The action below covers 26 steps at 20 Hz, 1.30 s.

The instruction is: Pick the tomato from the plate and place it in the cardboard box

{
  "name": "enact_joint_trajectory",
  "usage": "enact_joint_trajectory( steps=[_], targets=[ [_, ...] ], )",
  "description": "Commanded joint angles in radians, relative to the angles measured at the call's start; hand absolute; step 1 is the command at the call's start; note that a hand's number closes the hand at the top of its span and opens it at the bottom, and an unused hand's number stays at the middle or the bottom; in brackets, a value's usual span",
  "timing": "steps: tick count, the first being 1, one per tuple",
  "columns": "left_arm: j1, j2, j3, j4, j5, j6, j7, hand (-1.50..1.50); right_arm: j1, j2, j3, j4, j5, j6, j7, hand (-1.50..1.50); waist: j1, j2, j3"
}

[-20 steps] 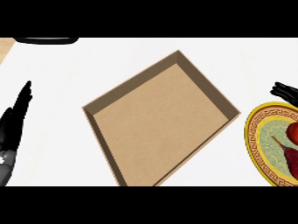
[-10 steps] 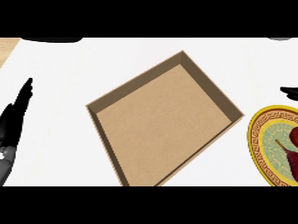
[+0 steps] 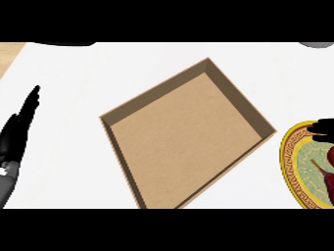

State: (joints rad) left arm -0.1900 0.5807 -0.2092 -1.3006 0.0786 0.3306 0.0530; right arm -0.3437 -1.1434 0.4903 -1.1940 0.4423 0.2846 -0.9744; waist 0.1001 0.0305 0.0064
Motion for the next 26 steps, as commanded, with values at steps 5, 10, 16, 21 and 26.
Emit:
enact_joint_trajectory(
  steps=[5,10,16,21,26],
  targets=[
    [-0.050,0.008,0.037,0.042,0.003,-0.016,0.032,0.00,-0.170,0.115,0.127,0.283,0.203,-0.058,-0.245,-1.50,-0.025,-0.008,-0.003],
    [-0.012,-0.001,0.049,0.065,-0.013,-0.003,-0.017,0.00,-0.204,0.192,0.171,0.393,0.247,-0.141,-0.303,-1.50,-0.050,-0.015,-0.004],
    [0.043,-0.012,0.046,0.036,-0.015,-0.016,-0.027,0.00,-0.268,0.233,0.198,0.522,0.260,-0.134,-0.354,-1.50,-0.052,-0.018,-0.004],
    [0.056,-0.012,0.069,0.021,-0.017,0.004,-0.028,0.00,-0.274,0.210,0.228,0.517,0.238,-0.133,-0.427,-1.50,-0.061,-0.020,-0.004],
    [0.029,-0.012,0.068,0.041,-0.031,-0.004,-0.011,0.00,-0.261,0.204,0.251,0.499,0.205,-0.152,-0.472,-1.50,-0.076,-0.020,-0.005]
  ],
)
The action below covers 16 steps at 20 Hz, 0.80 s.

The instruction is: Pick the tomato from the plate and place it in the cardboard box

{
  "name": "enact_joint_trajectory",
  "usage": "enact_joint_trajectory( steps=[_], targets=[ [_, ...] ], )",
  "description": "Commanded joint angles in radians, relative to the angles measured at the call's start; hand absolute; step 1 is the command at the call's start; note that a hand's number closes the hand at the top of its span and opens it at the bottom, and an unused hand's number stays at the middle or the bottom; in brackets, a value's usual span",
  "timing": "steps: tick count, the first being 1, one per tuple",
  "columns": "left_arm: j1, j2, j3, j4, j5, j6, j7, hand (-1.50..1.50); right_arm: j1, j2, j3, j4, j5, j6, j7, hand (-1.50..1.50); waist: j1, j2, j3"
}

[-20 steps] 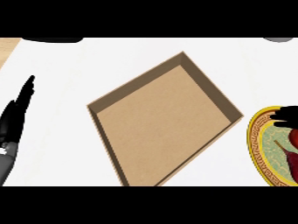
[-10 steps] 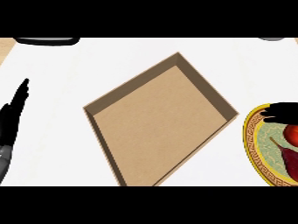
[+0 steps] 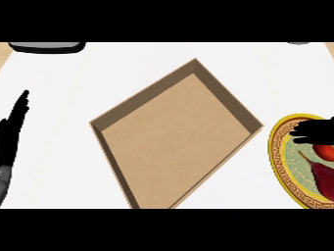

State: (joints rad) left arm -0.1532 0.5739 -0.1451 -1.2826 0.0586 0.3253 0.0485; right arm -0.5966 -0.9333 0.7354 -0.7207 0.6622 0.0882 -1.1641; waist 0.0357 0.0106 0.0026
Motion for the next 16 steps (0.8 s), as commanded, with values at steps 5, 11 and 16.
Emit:
enact_joint_trajectory(
  steps=[5,11,16],
  targets=[
    [0.027,-0.015,0.000,-0.003,-0.023,0.004,0.008,0.00,-0.022,-0.038,0.047,0.010,0.016,0.021,-0.245,-1.50,-0.011,-0.006,-0.001],
    [0.014,-0.024,0.021,-0.033,-0.037,0.001,0.029,0.00,-0.013,0.060,0.068,0.094,0.097,-0.063,-0.127,-1.50,-0.018,-0.007,-0.001],
    [0.068,-0.030,0.022,-0.079,-0.063,0.015,0.033,0.00,-0.062,0.159,0.039,0.205,0.094,-0.069,-0.099,1.50,-0.006,-0.006,-0.001]
  ],
)
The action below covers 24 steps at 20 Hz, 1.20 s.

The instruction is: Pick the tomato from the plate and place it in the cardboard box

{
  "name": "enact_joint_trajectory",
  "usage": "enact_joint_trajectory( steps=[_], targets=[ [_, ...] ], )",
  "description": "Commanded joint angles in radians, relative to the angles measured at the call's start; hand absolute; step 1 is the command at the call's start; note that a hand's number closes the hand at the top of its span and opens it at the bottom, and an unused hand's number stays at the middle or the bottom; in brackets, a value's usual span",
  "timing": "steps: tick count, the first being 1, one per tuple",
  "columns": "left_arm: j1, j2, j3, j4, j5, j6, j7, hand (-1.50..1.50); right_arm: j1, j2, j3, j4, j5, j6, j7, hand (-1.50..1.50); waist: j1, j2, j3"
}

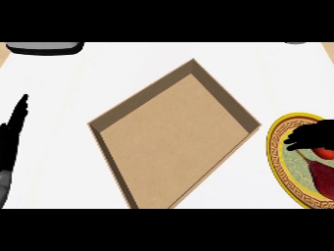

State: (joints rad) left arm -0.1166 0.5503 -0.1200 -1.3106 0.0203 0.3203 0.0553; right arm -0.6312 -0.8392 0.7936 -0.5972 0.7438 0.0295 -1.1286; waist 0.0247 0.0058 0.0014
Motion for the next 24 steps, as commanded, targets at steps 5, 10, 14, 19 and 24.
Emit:
enact_joint_trajectory(
  steps=[5,10,14,19,24],
  targets=[
    [-0.001,-0.006,0.019,0.005,-0.008,-0.017,0.004,0.00,0.020,0.114,-0.092,0.024,-0.051,-0.151,-0.122,1.50,-0.010,-0.001,0.000],
    [0.026,0.003,0.050,-0.018,-0.001,-0.041,0.009,0.00,0.037,0.099,-0.193,0.017,-0.100,-0.159,-0.019,1.50,-0.021,-0.007,-0.001],
    [0.065,0.018,0.071,0.022,0.005,-0.014,0.004,0.00,0.118,0.159,-0.318,0.078,-0.241,-0.131,0.429,1.50,-0.092,-0.036,-0.006],
    [0.107,0.000,0.071,0.020,0.000,0.004,-0.020,0.00,0.163,0.168,-0.399,0.001,-0.286,-0.272,0.680,1.50,-0.121,-0.049,-0.012],
    [0.104,0.053,0.118,0.010,0.034,-0.034,0.014,0.00,0.204,0.175,-0.423,-0.218,-0.291,-0.391,0.831,1.50,-0.129,-0.054,-0.011]
  ],
)
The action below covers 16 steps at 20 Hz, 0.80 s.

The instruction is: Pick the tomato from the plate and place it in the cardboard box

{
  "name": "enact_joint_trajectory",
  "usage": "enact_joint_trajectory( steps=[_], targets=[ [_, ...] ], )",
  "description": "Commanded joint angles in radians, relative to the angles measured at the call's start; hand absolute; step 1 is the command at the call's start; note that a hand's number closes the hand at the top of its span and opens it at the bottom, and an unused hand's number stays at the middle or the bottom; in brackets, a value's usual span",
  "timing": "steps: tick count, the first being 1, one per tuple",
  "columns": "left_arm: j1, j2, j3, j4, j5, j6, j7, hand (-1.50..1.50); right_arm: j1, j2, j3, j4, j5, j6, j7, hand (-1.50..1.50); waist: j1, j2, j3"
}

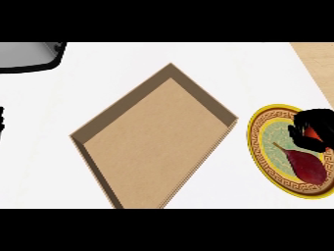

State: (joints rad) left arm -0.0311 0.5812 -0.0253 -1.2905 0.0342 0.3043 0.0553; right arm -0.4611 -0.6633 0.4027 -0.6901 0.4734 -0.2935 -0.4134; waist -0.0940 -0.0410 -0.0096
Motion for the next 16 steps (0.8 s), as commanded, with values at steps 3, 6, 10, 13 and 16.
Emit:
enact_joint_trajectory(
  steps=[3,6,10,13,16],
  targets=[
    [0.020,-0.009,0.012,0.009,0.001,0.009,-0.013,0.00,0.006,0.019,-0.041,-0.301,-0.017,-0.132,0.166,1.50,-0.014,-0.004,0.000],
    [0.035,-0.002,0.007,-0.024,-0.009,0.015,0.000,0.00,0.050,-0.007,-0.016,-0.491,0.007,-0.135,0.237,1.50,-0.011,-0.005,0.002],
    [0.027,-0.003,0.004,-0.025,-0.010,0.001,-0.009,0.00,0.066,-0.009,0.049,-0.758,0.058,-0.070,0.416,1.50,0.004,0.006,0.002],
    [-0.008,-0.035,-0.011,-0.004,-0.022,0.012,-0.011,0.00,0.040,0.021,0.075,-0.937,0.053,0.025,0.603,1.50,0.024,0.018,0.004],
    [0.018,-0.024,-0.001,-0.045,0.001,-0.025,-0.027,0.00,0.053,0.050,0.079,-1.099,0.037,0.082,0.774,1.50,0.058,0.024,0.006]
  ],
)
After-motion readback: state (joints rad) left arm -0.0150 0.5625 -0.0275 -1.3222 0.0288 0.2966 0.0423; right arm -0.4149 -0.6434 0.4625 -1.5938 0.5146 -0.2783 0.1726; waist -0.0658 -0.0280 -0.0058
